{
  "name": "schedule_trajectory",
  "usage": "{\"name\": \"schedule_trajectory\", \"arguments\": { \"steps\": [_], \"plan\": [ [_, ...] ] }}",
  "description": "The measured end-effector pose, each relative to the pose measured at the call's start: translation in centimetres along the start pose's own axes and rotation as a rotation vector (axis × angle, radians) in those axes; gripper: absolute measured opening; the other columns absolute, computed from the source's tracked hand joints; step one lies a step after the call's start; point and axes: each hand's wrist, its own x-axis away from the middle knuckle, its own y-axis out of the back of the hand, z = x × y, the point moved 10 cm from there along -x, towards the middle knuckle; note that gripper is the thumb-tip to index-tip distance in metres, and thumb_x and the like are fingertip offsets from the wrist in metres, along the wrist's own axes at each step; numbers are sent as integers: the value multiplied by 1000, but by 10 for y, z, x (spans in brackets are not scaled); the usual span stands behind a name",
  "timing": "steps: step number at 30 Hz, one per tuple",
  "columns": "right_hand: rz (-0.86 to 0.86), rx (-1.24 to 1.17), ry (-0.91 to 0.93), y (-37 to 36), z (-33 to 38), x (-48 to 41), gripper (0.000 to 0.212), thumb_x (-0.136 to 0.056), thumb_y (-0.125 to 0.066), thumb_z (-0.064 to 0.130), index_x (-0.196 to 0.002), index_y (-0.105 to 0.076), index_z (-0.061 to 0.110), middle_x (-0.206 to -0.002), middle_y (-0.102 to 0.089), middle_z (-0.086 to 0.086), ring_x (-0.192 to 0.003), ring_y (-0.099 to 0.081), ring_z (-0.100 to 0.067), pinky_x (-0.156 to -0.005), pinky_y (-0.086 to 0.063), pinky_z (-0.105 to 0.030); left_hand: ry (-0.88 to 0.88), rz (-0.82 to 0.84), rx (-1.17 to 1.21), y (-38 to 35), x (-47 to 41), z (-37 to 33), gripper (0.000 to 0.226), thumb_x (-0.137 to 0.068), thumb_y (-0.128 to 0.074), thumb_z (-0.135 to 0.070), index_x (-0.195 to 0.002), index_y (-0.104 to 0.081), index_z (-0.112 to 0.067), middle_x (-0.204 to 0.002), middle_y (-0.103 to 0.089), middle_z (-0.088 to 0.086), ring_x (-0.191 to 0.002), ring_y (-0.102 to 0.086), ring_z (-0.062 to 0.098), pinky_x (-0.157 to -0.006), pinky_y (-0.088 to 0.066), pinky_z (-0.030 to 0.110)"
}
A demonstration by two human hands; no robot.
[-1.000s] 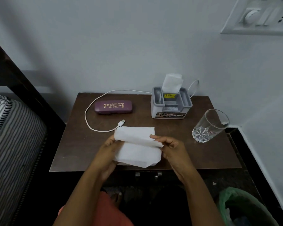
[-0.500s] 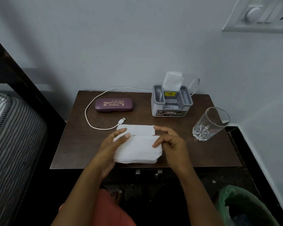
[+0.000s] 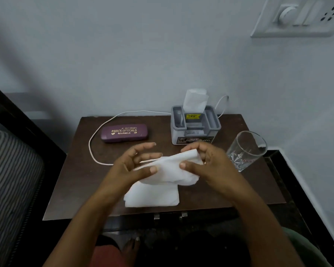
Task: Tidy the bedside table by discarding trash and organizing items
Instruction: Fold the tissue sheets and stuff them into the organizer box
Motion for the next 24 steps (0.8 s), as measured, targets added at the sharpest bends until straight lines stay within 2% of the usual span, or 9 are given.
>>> {"name": "schedule_trajectory", "arguments": {
  "steps": [3,6,9,12,15,17,20,22,24],
  "plan": [
    [45,446,116,21,42,-15,24,-76,-73,16,-95,-61,25,-98,-64,10,-89,-60,-4,-70,-50,-20,-47,168,-403,-31,-29,-26,48,-63,-80,-31,-109,-65,-29,-107,-71,-7,-103,-64,5,-90,-50,28],
    [17,683,217,45,79,-38,30,-75,-74,19,-94,-55,33,-95,-59,8,-86,-56,-9,-66,-40,-12,-89,178,-419,-59,-73,-48,15,-73,-77,-16,-86,-72,-22,-85,-74,-2,-82,-67,9,-80,-54,34],
    [-74,660,213,84,100,-62,49,-69,-78,33,-110,-52,30,-92,-56,9,-80,-56,-9,-67,-43,-15,-171,59,-342,-68,-114,-76,2,-79,-71,-14,-80,-70,-12,-78,-73,-1,-74,-68,7,-69,-55,24],
    [-82,633,133,108,87,-93,69,-66,-81,33,-123,-44,26,-105,-62,1,-90,-60,-15,-68,-48,-22,-199,-37,-232,-67,-148,-84,20,-83,-67,-14,-95,-67,1,-99,-71,14,-90,-68,20,-79,-56,30],
    [-109,737,190,109,69,-121,62,-69,-79,21,-123,-49,18,-116,-61,-5,-98,-57,-20,-71,-45,-27,-206,-81,-219,-67,-173,-72,16,-83,-66,-14,-95,-67,-3,-96,-70,10,-88,-68,16,-79,-57,26],
    [-101,760,206,104,56,-134,54,-70,-77,18,-119,-53,15,-111,-63,-6,-97,-58,-21,-76,-50,-32,-214,-91,-216,-66,-182,-63,12,-82,-67,-11,-92,-67,-3,-87,-69,4,-76,-67,6,-72,-55,19],
    [-59,773,193,96,41,-147,47,-70,-74,20,-113,-55,16,-105,-63,-2,-94,-59,-23,-80,-52,-41,-222,-137,-261,-59,-190,-54,8,-79,-71,-15,-86,-70,-10,-85,-71,1,-80,-68,12,-74,-56,24],
    [-49,757,198,93,36,-152,48,-71,-73,19,-116,-54,17,-106,-60,1,-97,-57,-21,-80,-49,-37,-233,-157,-299,-55,-191,-51,11,-79,-72,-19,-85,-70,-10,-85,-71,3,-83,-68,17,-77,-56,29],
    [-33,767,209,92,36,-155,51,-74,-72,18,-121,-52,16,-105,-55,4,-96,-52,-17,-71,-43,-29,-239,-146,-330,-55,-191,-51,18,-79,-71,-22,-90,-71,-7,-90,-72,7,-87,-69,19,-81,-57,33]
  ]
}}
